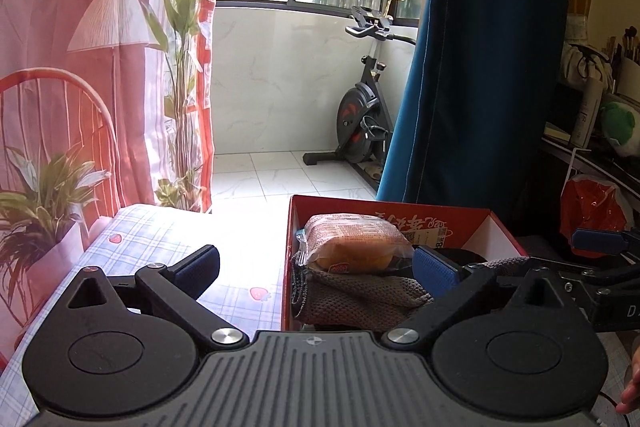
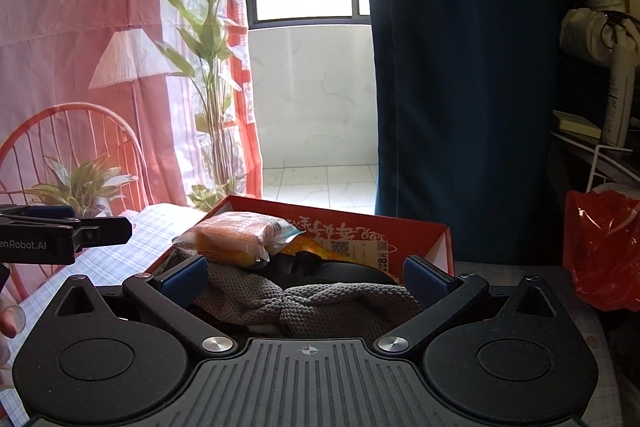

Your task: Organize soft objects

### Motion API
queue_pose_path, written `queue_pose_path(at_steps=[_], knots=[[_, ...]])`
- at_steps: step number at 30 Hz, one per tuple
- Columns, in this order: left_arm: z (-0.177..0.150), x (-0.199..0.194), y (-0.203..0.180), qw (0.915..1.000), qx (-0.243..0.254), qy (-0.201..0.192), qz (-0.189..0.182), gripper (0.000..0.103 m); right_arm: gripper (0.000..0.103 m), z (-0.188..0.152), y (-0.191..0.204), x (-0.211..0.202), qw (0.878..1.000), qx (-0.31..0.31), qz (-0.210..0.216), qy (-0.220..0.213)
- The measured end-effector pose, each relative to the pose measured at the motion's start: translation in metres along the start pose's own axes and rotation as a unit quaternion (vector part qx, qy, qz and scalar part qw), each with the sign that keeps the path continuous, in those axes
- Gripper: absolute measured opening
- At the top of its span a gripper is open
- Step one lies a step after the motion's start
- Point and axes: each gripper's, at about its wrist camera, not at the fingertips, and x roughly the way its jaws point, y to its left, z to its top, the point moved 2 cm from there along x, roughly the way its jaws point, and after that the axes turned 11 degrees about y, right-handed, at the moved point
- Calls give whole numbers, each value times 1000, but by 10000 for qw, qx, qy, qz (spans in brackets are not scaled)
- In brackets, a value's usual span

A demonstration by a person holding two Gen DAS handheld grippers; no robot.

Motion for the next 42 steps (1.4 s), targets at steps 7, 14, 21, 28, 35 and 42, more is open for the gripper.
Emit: queue_pose_path(at_steps=[7,14,21,28,35,42], knots=[[-3,-37,-13,9990,220,-379,-122,103,103,-4,4,-40,9997,158,40,-183],[4,-77,-30,9965,507,-584,325,103,103,-6,1,-83,9981,253,-338,-454],[3,-121,-37,9946,435,-835,442,103,103,-10,4,-126,9944,371,-664,-727],[-12,-146,-44,9940,472,-847,498,103,103,-22,14,-153,9936,417,-752,-736],[-19,-153,-44,9939,438,-843,553,103,103,-32,15,-165,9930,396,-842,-722],[-23,-150,-42,9946,398,-768,581,103,103,-34,15,-164,9931,391,-840,-715]])
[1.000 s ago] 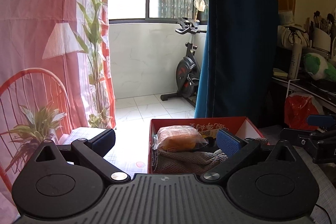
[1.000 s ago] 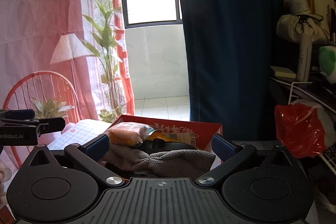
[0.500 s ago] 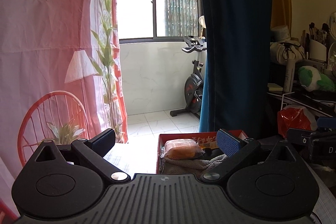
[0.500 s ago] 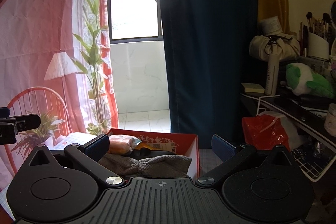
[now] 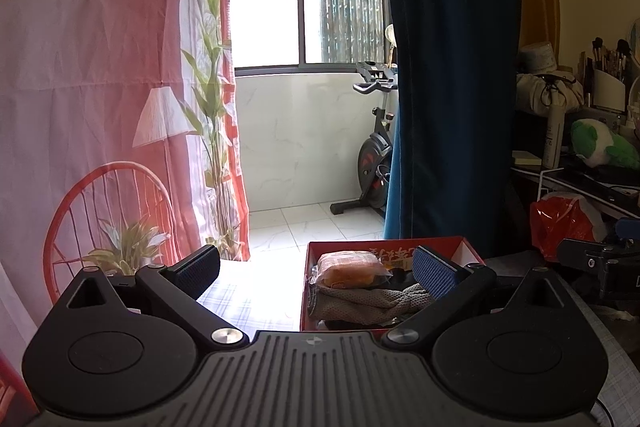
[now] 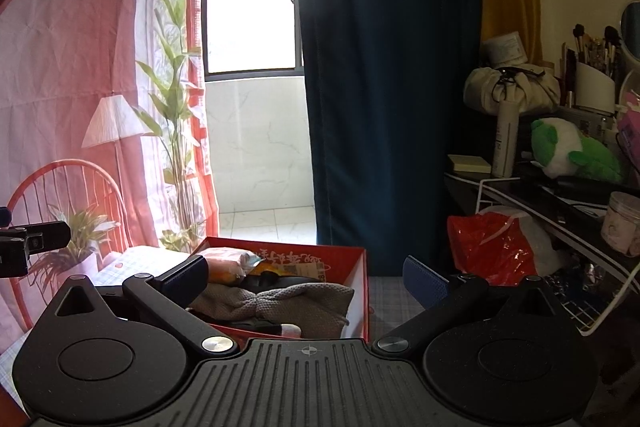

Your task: Organize soft objects

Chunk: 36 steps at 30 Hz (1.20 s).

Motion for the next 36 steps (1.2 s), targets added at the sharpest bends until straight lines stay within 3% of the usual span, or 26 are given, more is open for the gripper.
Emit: queue_pose_path(at_steps=[36], knots=[[-8,6,5,9995,-198,228,-22,103,103,-6,3,2,10000,-15,27,37]])
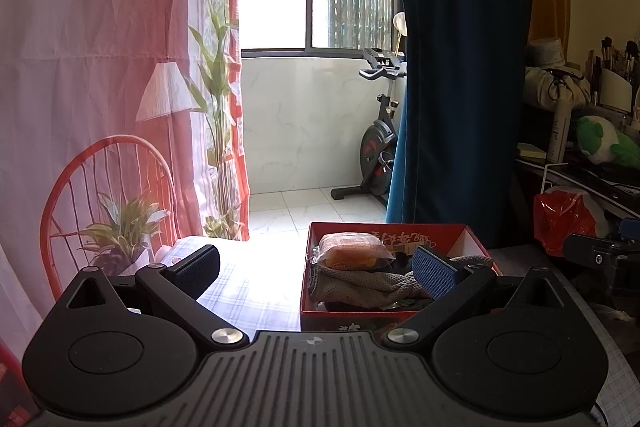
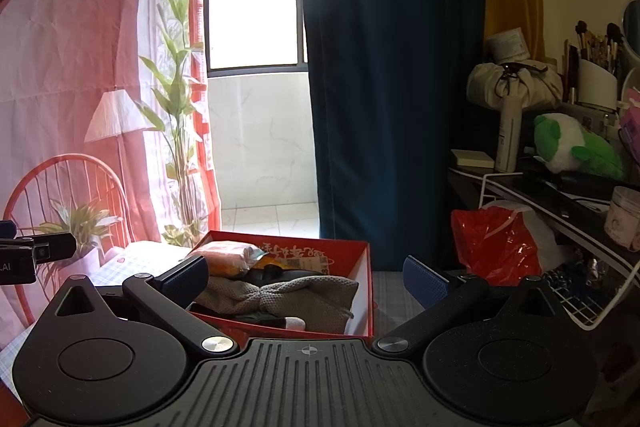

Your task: Organize soft objects

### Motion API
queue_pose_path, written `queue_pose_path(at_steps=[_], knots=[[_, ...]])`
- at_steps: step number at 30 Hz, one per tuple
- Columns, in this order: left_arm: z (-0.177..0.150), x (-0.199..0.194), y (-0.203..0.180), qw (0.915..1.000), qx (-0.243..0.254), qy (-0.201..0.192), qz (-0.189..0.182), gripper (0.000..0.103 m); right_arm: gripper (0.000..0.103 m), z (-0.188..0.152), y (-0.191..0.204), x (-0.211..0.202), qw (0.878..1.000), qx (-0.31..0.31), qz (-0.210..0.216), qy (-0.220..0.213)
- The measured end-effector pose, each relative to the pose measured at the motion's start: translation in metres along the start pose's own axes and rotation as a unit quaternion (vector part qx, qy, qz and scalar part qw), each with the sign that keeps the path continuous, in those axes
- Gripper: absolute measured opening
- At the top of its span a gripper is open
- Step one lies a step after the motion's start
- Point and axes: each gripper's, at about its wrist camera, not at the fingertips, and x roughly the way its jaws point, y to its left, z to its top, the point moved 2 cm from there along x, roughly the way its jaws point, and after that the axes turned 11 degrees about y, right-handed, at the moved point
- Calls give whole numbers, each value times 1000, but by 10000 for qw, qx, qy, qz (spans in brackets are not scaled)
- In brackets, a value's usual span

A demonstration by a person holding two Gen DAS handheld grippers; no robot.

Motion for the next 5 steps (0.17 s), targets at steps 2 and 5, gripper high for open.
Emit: queue_pose_path(at_steps=[2,5], knots=[[0,0,-1,10000,12,-3,3,103,103,0,0,0,10000,10,-7,0],[-1,0,-1,10000,-3,-1,-1,103,103,-2,0,2,10000,37,-14,19]])
